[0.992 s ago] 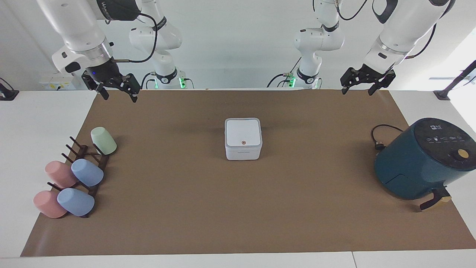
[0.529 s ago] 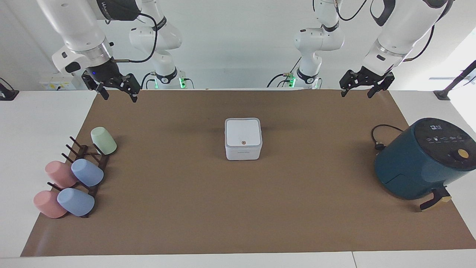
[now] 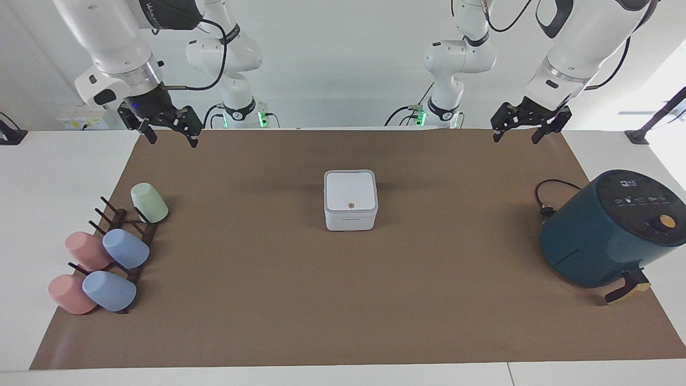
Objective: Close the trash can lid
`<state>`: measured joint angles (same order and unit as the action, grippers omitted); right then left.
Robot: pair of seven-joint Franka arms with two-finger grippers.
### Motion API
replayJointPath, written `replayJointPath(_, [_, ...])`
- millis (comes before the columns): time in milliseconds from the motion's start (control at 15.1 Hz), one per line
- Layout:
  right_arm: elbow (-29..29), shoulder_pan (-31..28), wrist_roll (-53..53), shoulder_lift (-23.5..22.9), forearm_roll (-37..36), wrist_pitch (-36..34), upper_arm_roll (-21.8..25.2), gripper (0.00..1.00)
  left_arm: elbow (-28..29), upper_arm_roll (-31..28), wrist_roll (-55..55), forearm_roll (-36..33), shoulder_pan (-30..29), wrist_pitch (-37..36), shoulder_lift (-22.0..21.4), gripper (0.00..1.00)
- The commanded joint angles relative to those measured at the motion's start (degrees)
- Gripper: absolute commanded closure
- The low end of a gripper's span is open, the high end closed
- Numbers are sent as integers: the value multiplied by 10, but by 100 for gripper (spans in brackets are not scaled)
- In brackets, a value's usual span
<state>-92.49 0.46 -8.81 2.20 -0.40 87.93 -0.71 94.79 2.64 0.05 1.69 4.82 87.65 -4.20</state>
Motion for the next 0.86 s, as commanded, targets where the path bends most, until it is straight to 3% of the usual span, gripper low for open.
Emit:
replayJointPath(0, [-1,-5,13,0,0,2,-3,0,-5,2,0,-4,-1,-8,-5,0])
replayJointPath(793, [-1,-5,13,0,0,2,-3,0,4,4,1,-4,1,-6,-11,0])
